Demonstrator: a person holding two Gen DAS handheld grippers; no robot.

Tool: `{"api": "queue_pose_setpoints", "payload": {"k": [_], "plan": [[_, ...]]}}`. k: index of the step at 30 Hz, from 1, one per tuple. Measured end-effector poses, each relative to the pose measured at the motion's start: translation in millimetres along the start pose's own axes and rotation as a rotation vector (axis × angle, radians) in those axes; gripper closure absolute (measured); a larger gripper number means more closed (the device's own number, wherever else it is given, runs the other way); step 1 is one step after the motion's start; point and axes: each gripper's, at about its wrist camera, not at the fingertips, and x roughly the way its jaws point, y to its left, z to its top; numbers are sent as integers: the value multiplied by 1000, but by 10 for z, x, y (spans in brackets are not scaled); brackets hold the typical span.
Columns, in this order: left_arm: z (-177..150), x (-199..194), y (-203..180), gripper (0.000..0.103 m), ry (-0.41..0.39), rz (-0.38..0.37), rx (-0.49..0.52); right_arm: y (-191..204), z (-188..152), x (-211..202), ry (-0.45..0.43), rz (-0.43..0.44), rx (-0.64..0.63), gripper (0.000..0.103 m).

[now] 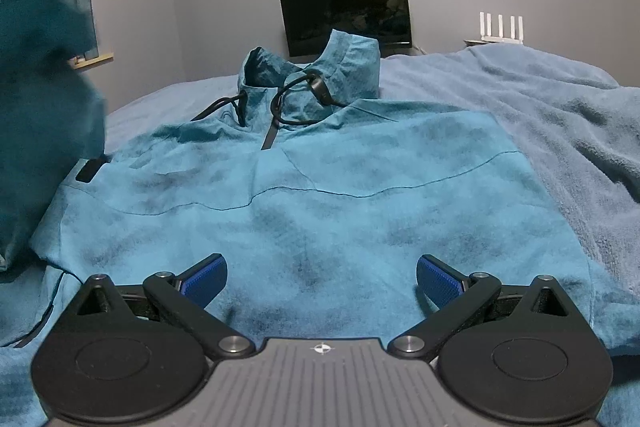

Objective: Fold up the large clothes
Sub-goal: 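Open the left gripper to release the folded side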

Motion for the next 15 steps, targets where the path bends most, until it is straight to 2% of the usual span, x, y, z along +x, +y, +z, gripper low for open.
{"api": "queue_pose_setpoints", "payload": {"k": [2, 6, 9, 11, 12, 13, 15], "plan": [[-159, 142, -288, 102, 40, -56, 14, -2, -1, -2, -1, 1, 3, 1], [-587, 387, -717, 102, 149, -115, 34, -3, -2, -2, 0, 2, 4, 1], [-966, 612, -897, 99, 292, -149, 23, -9, 0, 2, 4, 3, 7, 1], [-1156, 725, -1010, 84, 388, -140, 21, -14, 5, 7, 5, 3, 9, 1], [-1252, 738, -1010, 72, 417, -136, 20, -15, 6, 6, 5, 4, 10, 1], [-1306, 764, -932, 65, 421, -131, 15, -15, 5, 5, 5, 4, 12, 1], [-1377, 687, -829, 57, 406, -111, -3, -18, 5, 2, 5, 5, 15, 1]]}}
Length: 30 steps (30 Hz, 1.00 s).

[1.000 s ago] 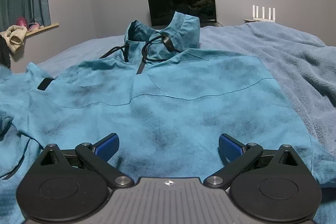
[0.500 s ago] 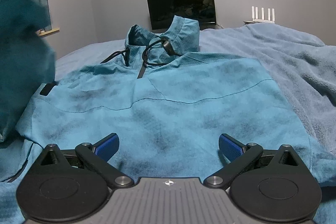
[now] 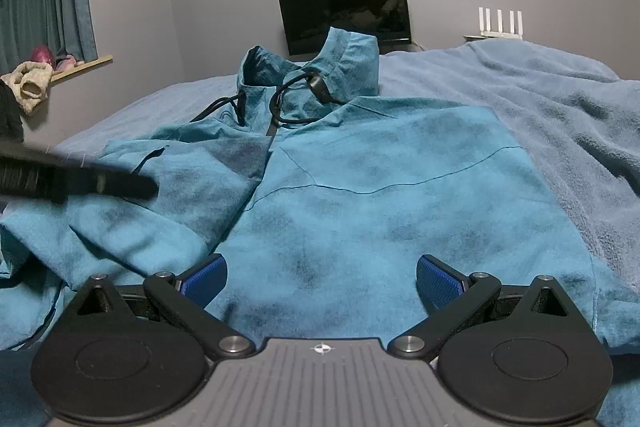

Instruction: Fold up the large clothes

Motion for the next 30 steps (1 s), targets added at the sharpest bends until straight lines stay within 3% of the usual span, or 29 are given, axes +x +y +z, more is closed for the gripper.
{"api": "queue_pose_setpoints", "payload": {"k": [4, 9, 15, 19, 22, 25, 30], "plan": [[-124, -274, 342, 49, -17, 53, -56, 0, 1, -5, -1, 11, 3, 1], [-315, -545, 940, 45, -23, 204, -158, 61, 9, 4, -3, 33, -30, 1], [-658, -548, 1332, 43, -52, 297, -330, 390, 53, -11, -50, 96, -191, 5], [-723, -522, 1521, 41, -53, 297, -428, 739, 50, -11, -79, 177, -370, 9], [-746, -488, 1592, 41, -33, 309, -447, 1029, 64, 6, -141, 217, -500, 11], [-764, -431, 1608, 40, -19, 320, -445, 1293, 87, 122, -137, 278, -562, 19], [-764, -379, 1634, 40, -17, 316, -452, 1665, -83, 403, -85, 250, -742, 35]]}}
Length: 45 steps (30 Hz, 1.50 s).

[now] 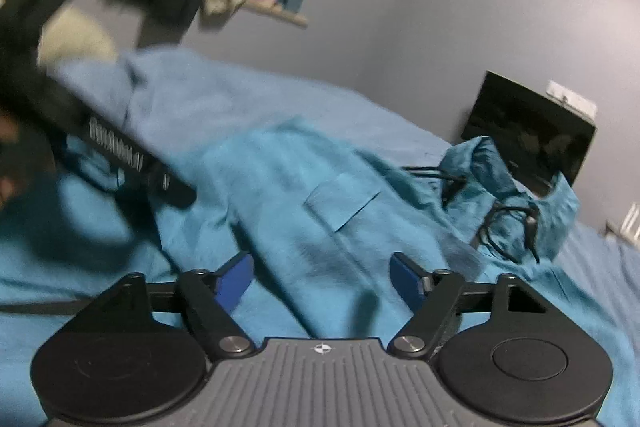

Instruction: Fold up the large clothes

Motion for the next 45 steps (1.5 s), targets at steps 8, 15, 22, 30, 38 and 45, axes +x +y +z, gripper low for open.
{"api": "queue_pose_setpoints", "payload": {"k": [8, 15, 22, 30, 38, 45], "plan": [[-33, 23, 25, 36, 1, -10, -2, -260, -21, 5, 18, -50, 149, 98], [-35, 27, 31, 34, 2, -16, -6, -1270, -257, -708, -51, -245, 671, 99], [-43, 12, 45, 34, -2, -25, -11, -1797, -1001, -1301, 64, -382, 1007, 90], [-47, -2, 28, 34, -3, -19, -3, -1773, -1151, -1350, -8, -271, 1071, 46], [-51, 19, -4, 30, 5, -13, 17, -2062, -1242, -889, 91, -373, 1100, 43], [-67, 35, -59, 24, 0, -4, 44, -2113, -1357, -737, 65, -193, 1185, 78]]}}
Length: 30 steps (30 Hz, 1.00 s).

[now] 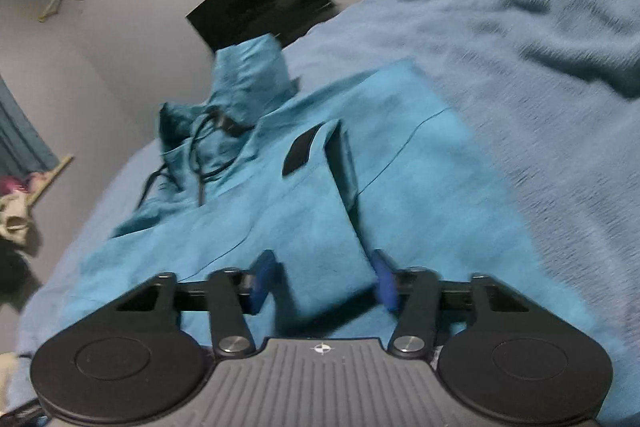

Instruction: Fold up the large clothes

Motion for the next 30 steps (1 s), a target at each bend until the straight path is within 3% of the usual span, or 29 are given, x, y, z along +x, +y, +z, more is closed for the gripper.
{"api": "queue_pose_setpoints", "payload": {"k": [2, 4, 6, 8, 11, 14, 18, 20, 23, 27, 29, 30], "plan": [[1, -99, -3, 24, -72, 19, -7, 22, 28, -92, -68, -5, -3, 95], [19, -218, -4, 21, -167, 45, -3, 28, 82, -207, -135, -28, 1, 97], [36, -256, 0, 15, -209, 89, 0, 15, 106, -274, -177, -81, -1, 97], [47, -187, 28, 14, -167, 133, -11, -41, 103, -277, -172, -129, 14, 97], [37, 8, 86, 14, -41, 196, -29, -100, 57, -163, -109, -172, 13, 96], [26, 90, 128, 13, 6, 218, -38, -47, 24, -169, -127, -206, -21, 85], [24, 101, 92, 13, 9, 232, -20, 109, 29, -331, -254, -232, -127, 61], [26, 107, 92, 13, 9, 232, -19, 201, 20, -379, -283, -190, -182, 61], [27, 108, 98, 13, 10, 232, -19, 351, -14, -322, -246, -130, -279, 61], [30, 112, 92, 13, 10, 231, -20, 507, -110, -122, -120, -104, -399, 61], [29, 110, 96, 13, 10, 231, -20, 535, -162, 24, -36, -150, -452, 63], [29, 109, 96, 13, 9, 231, -20, 522, -195, 106, 3, -213, -478, 64]]}}
